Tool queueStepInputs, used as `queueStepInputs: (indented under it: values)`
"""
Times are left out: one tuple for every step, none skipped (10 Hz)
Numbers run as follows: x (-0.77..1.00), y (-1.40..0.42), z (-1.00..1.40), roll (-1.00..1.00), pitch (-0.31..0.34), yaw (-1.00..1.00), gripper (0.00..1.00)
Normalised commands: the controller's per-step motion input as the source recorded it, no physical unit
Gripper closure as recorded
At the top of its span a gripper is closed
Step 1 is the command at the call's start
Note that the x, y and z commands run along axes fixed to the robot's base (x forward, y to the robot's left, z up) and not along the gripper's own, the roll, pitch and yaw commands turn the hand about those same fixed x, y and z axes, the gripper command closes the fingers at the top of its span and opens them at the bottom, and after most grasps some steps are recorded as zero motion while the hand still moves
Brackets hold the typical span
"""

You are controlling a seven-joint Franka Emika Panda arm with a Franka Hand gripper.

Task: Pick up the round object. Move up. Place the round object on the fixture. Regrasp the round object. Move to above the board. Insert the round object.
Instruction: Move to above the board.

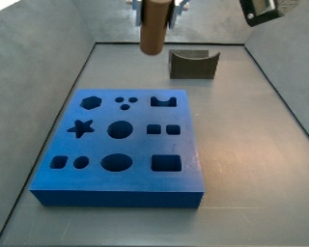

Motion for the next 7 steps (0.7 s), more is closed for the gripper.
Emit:
queueStepInputs:
  values:
    - [-0.09, -0.08, -0.02, -1.00, -0.118, -0.08, 1.00]
    - [-0.09, -0.04, -0.01, -1.00, -0.124, -0.08, 1.00]
    - [-0.08, 0.00, 0.00, -1.00, -0.132, -0.07, 1.00]
    - [-0.06, 0.02, 0.00, -1.00, -0.126, -0.06, 1.00]
    - [-0.05, 0.03, 0.01, -1.00, -0.120, -0.06, 1.00]
    - [-0.05, 0.03, 0.01, -1.00, -0.122, -0.06, 1.00]
    - [-0.05, 0.03, 0.01, -1.00, -0.124, -0.05, 1.00]
